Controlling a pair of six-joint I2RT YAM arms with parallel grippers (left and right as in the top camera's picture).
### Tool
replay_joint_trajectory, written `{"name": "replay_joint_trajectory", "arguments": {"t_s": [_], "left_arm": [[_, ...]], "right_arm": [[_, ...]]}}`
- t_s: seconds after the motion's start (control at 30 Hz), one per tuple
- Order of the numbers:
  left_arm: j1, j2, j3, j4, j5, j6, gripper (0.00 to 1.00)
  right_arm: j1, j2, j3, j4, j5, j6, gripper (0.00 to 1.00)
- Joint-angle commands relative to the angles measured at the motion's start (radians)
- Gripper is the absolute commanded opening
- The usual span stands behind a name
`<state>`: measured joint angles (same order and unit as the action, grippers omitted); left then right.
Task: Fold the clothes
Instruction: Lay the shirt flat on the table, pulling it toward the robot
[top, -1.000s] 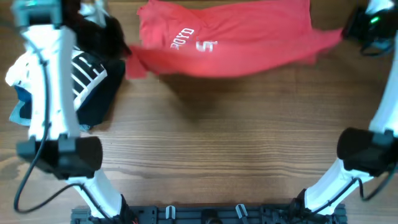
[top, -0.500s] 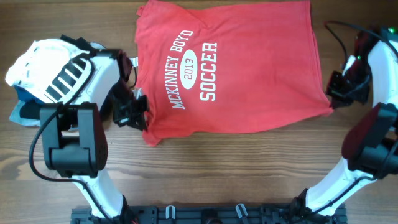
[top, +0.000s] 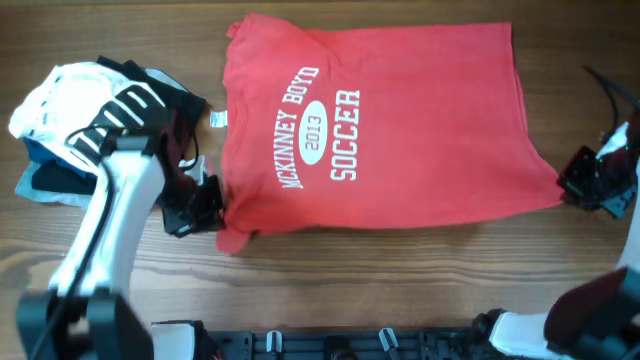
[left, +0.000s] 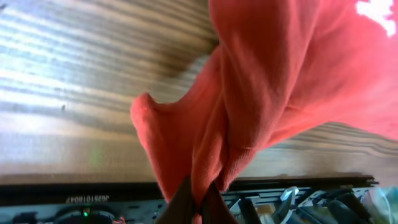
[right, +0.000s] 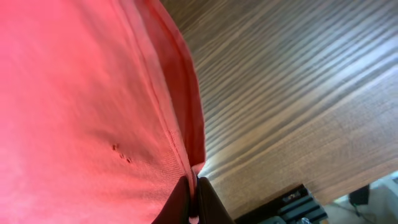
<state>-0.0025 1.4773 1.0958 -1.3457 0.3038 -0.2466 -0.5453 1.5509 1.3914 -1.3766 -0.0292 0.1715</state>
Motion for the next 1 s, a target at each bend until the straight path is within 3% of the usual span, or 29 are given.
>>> {"name": "replay_joint_trajectory", "arguments": {"t_s": [0.0, 0.2, 0.37, 0.97], "left_arm": [[0.005, -0.149, -0.034, -0.032, 0.002, -0.059, 0.04], [0.006, -0.340, -0.037, -0.080, 0.013, -0.108, 0.04], [0.005, -0.388, -0.037, 0.119, 0.011, -0.174, 0.04], [0.005, 0.077, -0.037, 0.542, 0.013, -0.214, 0.04]], "right_arm": [[-0.016, -0.107, -0.010, -0.014, -0.021, 0.014, 0.04], [-0.015, -0.227, -0.010, -0.029, -0.021, 0.013, 0.04], [-0.015, -0.196, -0.011, 0.006, -0.042, 0.011, 0.04], [0.068, 0.193, -0.011, 0.265, -0.077, 0.011, 0.04]]}}
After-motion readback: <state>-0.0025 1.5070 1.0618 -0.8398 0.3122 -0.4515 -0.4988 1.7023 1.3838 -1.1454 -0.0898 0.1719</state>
